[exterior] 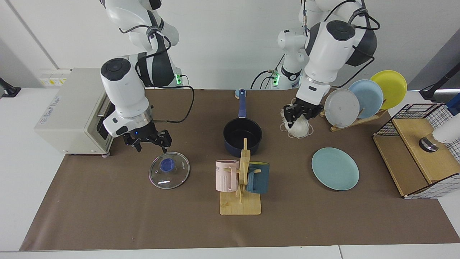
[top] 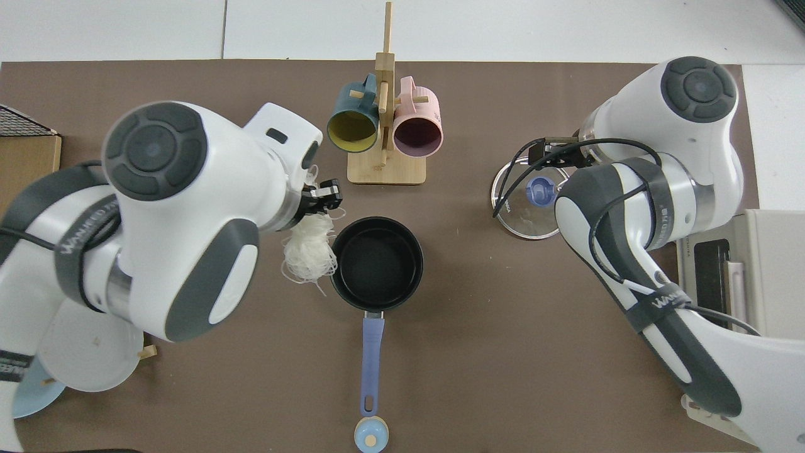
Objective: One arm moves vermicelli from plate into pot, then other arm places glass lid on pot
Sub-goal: 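Carry the vermicelli over the pot while the right gripper grasps the lid, then release the vermicelli into the black pot with the left gripper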
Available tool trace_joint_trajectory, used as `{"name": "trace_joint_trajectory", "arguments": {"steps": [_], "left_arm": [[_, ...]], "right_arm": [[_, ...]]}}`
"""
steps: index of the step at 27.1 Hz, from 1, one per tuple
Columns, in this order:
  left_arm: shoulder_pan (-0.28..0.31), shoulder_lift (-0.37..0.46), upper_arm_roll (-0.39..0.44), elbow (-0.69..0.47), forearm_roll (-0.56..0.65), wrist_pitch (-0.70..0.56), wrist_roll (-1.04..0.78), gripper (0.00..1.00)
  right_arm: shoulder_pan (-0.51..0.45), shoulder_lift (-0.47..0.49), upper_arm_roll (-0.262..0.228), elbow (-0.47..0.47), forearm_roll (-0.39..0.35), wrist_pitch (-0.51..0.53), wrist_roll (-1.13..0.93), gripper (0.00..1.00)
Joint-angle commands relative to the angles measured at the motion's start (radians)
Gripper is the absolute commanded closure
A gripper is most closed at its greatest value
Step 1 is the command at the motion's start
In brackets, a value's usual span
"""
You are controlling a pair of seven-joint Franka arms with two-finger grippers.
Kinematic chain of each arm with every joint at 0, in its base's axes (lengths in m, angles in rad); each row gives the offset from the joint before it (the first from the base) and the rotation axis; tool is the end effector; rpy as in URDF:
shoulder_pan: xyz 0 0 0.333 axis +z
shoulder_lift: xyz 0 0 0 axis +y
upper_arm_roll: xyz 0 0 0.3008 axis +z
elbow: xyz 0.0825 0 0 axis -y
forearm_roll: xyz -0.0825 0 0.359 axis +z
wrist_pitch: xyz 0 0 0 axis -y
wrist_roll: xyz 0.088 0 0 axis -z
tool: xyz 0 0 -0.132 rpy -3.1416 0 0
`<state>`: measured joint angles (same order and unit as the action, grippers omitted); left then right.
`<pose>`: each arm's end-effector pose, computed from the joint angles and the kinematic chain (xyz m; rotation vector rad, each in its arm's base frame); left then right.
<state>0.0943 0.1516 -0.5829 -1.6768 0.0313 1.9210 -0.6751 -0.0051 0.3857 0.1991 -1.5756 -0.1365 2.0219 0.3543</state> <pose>0.5311 -0.2600 0.4968 3.0176 0.2840 0.1052 0.6410 0.1004 0.3980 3.1030 -0.1892 0.1247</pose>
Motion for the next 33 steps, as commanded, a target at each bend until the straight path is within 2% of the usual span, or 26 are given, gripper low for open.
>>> {"name": "trace_joint_trajectory", "arguments": {"steps": [1,8,12,14,21,27,30,33], "left_arm": [[-0.008,-0.037,-0.041,-0.089,0.01,0.066,-0.04,1.0],[-0.013,-0.029,-0.06,-0.11,-0.008,0.113,-0.044,1.0],[-0.059,0.011,-0.074,-0.174,0.062,0.216,-0.122,1.0],[-0.062,0.008,-0.078,-0.204,0.099,0.249,-0.144,1.0],[-0.082,0.048,-0.08,-0.218,0.11,0.286,-0.147,1.0],[-0.103,0.115,-0.078,-0.253,0.136,0.348,-0.162,1.0],[-0.105,0.118,-0.078,-0.256,0.145,0.351,-0.184,1.0],[-0.105,0.121,-0.08,-0.27,0.144,0.355,-0.187,1.0]], "right_arm": [[-0.009,0.05,0.022,-0.011,-0.037,0.057,0.061,0.0],[-0.003,0.071,0.023,-0.073,-0.038,0.129,0.089,0.0],[-0.01,0.087,0.023,-0.086,-0.038,0.147,0.072,0.0],[-0.003,0.087,0.025,-0.099,-0.038,0.164,0.072,0.0],[-0.01,0.088,0.025,-0.138,-0.038,0.198,0.048,0.0],[-0.012,0.094,0.025,-0.15,-0.037,0.199,0.037,0.0],[-0.013,0.096,0.025,-0.156,-0.037,0.199,0.037,0.01],[-0.015,0.096,0.025,-0.156,-0.037,0.199,0.034,0.1]]}}
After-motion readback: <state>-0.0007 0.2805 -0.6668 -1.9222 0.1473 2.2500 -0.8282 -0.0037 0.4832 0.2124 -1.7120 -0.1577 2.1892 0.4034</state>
